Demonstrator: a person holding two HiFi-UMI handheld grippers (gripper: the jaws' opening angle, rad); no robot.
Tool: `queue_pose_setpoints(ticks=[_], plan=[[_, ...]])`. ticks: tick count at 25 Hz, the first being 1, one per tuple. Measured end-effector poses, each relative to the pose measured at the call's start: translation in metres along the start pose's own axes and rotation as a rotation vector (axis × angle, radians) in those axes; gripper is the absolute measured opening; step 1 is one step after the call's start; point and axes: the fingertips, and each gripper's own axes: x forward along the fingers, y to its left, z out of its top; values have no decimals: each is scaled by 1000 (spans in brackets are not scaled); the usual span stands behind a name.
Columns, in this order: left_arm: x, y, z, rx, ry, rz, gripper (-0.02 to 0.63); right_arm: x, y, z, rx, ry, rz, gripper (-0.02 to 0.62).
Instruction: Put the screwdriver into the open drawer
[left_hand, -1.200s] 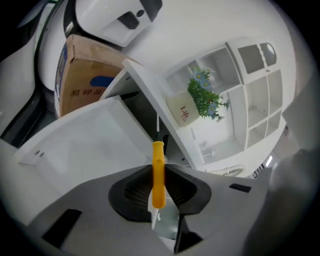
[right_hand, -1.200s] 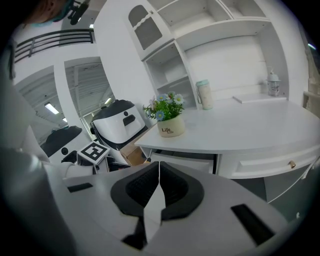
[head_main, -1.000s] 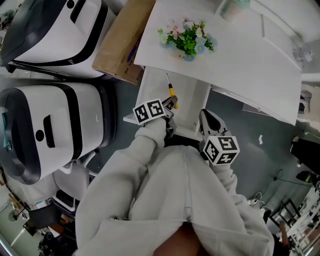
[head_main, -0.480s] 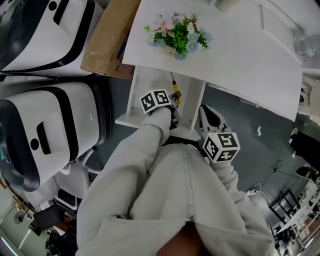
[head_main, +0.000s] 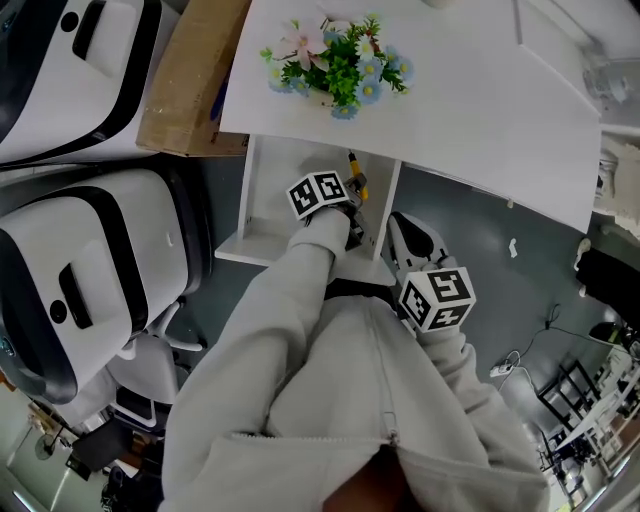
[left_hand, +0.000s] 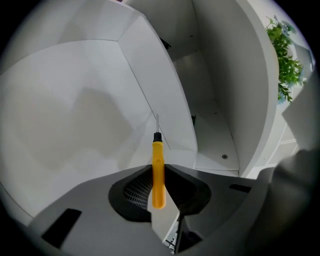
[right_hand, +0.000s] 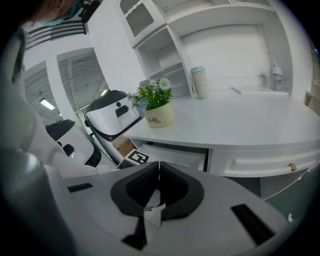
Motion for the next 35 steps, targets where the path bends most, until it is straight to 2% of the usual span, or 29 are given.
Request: queue_pose_setpoints(ticks=[6, 19, 24, 28, 31, 35], plan=[[21, 2, 2, -60, -35, -24, 84, -1, -3, -10, 4, 32, -4, 32], [42, 5, -3, -25, 27, -11, 83, -2, -15, -11, 16, 50, -15, 32], [45, -3, -5, -19, 43, -56, 145, 1, -16, -11, 17, 52, -10, 32], [42, -10, -7, -19, 59, -75, 242, 1, -15, -9, 14, 48, -9, 32], [36, -9, -5, -19, 56, -62, 272, 2, -12, -9, 7, 42, -3, 32], [24, -8, -2, -66, 31, -76, 285, 1, -6, -12, 2, 41, 3, 32]])
